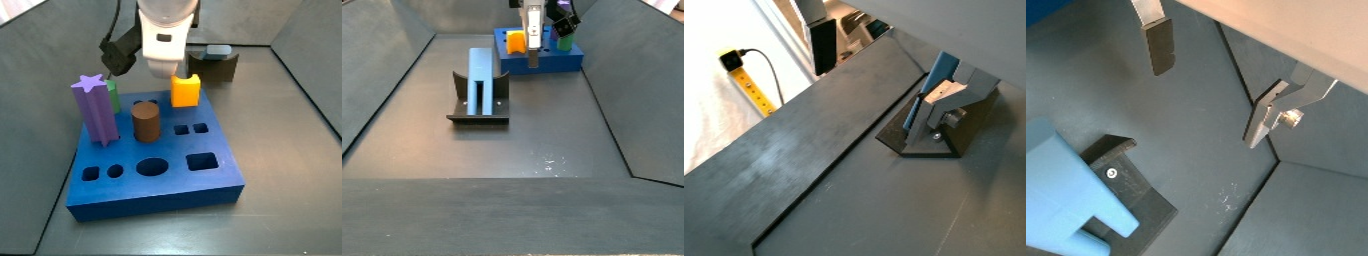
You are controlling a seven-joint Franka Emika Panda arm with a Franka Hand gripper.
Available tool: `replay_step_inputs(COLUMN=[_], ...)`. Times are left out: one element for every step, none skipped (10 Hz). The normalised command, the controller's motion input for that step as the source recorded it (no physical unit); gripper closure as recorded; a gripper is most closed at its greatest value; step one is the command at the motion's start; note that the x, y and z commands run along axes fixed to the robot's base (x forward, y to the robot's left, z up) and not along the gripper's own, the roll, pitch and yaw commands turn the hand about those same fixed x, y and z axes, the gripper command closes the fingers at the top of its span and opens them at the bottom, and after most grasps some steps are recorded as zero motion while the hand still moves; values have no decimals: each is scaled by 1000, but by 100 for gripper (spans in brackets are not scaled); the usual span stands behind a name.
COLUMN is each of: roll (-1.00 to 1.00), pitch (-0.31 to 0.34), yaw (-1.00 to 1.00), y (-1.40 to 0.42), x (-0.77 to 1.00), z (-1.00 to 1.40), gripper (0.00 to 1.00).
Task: Pick up the square-circle object. Move up. Rotate the square-circle object. Place the square-circle object on the fixture. Regrasp the square-circle object. Move to above the board. Insert the square-circle object.
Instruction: Regrasp the square-circle object.
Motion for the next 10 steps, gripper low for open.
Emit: replay_step_inputs(roll=[67,67,39,41,59,73,85,93,95,95], pitch=[-95,-106,-67,-63,-42,-34,-12,7,22,64], yaw=[295,234,124,71,27,2,-23,-31,-36,-34], y=[-45,-46,-24,-22,-17,-14,-14,-13,-12,-11], x=[42,42,1000,1000,1000,1000,1000,1000,1000,1000], z=[-12,-9,-4,-8,-31,-29,-32,-37,-39,-45], gripper=[0,0,0,0,0,0,0,0,0,0])
